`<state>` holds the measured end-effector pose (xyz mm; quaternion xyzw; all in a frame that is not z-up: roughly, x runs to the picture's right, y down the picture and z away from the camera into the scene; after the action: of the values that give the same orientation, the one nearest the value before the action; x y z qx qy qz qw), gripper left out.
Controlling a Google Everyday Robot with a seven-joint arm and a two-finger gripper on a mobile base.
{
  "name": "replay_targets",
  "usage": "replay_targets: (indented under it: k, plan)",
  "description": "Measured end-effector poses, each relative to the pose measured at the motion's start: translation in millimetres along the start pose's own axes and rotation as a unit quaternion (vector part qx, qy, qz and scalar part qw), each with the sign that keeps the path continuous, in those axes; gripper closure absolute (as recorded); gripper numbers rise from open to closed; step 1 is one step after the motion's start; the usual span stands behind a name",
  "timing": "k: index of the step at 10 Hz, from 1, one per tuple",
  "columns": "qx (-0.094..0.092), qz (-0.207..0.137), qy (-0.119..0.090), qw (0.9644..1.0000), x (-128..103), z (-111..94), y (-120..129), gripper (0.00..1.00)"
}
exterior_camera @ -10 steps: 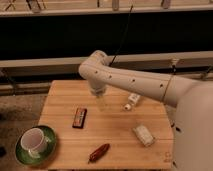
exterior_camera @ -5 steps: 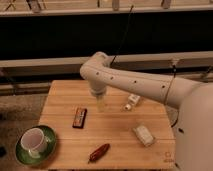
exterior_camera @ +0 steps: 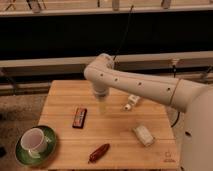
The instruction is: Move the arm in a circular motion
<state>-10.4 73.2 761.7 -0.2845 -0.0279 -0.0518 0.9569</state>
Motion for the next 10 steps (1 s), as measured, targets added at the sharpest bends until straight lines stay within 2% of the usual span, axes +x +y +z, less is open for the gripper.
replay_targets:
  k: [2,7,10]
  plan:
    - [-0.002,0.009,-0.005,0.9999,4.9,-0.4,4.3,0.2]
    - [-0.008,0.029,-0.008,0.9995,43.5,0.7,23.4,0.2]
    - [-0.012,0.034,-0.011,0.9993,49.3,-2.8,17.9,0.2]
